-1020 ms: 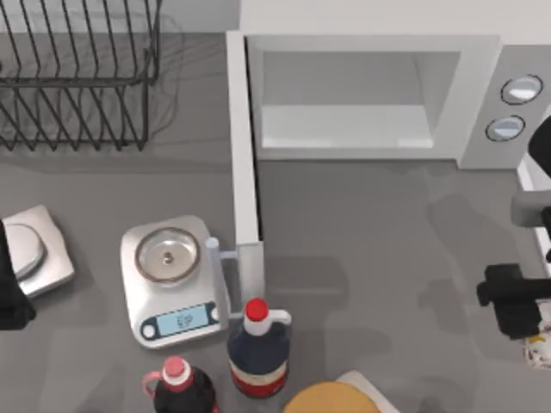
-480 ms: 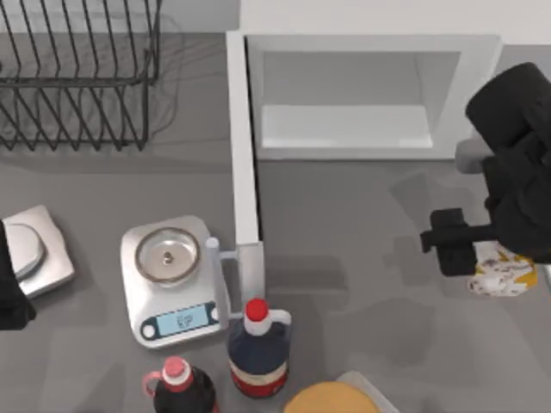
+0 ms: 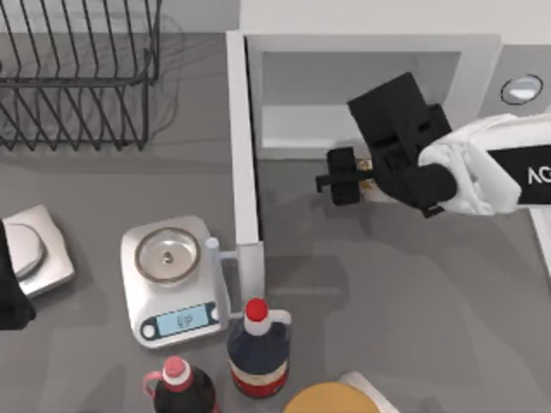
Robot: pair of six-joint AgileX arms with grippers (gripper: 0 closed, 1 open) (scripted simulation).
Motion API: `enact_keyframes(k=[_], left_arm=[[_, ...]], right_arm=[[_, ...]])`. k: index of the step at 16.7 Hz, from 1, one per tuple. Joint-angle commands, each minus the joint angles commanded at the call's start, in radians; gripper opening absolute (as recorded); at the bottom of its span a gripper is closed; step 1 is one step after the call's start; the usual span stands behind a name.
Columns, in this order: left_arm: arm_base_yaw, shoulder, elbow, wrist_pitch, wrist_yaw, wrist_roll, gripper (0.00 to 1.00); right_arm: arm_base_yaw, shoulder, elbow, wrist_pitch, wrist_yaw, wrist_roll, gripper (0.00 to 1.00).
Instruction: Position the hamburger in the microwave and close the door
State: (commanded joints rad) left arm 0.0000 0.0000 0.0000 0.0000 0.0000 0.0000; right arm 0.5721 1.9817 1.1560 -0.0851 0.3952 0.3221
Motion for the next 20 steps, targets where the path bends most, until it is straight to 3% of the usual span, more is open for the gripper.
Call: enact_keyframes(k=[4, 8, 14, 20], left_arm=[[0.0, 0.0, 0.0, 0.0, 0.0, 0.0, 1.0], [0.0, 0.0, 0.0, 0.0, 0.0, 0.0, 1.0], [0.0, 0.0, 0.0, 0.0, 0.0, 0.0, 1.0], [0.0, 0.0, 0.0, 0.0, 0.0, 0.0, 1.0]], right_arm=[[0.045, 0.167, 0.052, 0.374, 0.128, -0.026, 0.0], [0.075, 0.27, 0.092, 0.599, 0.218, -0.039, 0.0], [0.084, 0.297, 0.107, 0.656, 0.244, -0.041, 0.0], [0.061, 0.324, 0.194, 0.663, 0.207, -0.05, 0.0]])
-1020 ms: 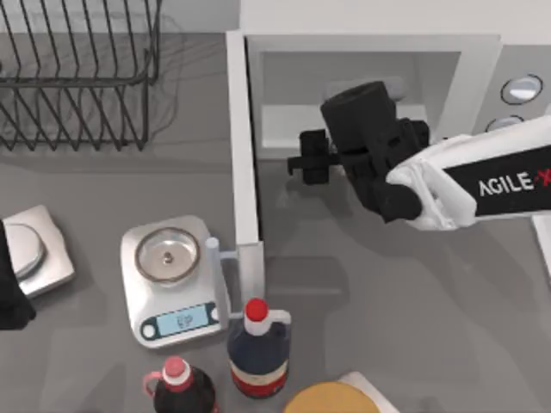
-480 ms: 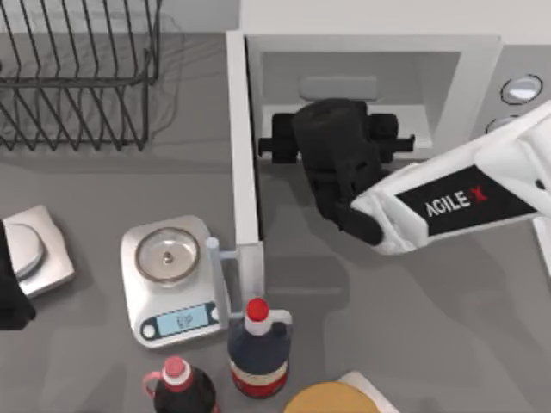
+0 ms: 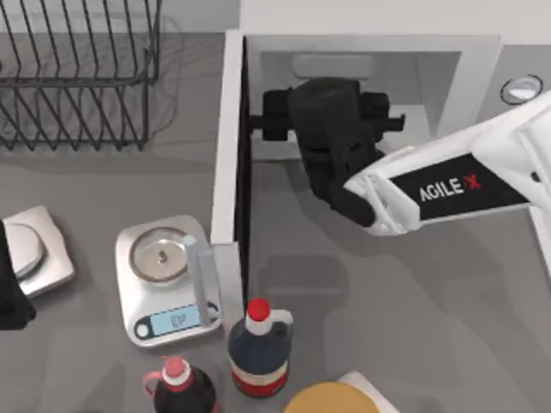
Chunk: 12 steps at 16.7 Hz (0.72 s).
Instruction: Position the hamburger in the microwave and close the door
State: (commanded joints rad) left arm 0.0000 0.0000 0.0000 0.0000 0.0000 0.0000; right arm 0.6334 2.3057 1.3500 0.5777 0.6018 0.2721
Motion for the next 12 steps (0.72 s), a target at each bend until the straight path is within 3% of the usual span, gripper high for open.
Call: enact_keyframes(k=[6, 12], left_arm=[[0.0, 0.0, 0.0, 0.0, 0.0, 0.0, 1.0], [0.0, 0.0, 0.0, 0.0, 0.0, 0.0, 1.0]], right_arm=[[-0.071, 0.175, 0.273, -0.105, -0.088, -0.061, 0.0], [-0.132, 0.353, 0.609, -0.261, -0.109, -0.099, 0.0]])
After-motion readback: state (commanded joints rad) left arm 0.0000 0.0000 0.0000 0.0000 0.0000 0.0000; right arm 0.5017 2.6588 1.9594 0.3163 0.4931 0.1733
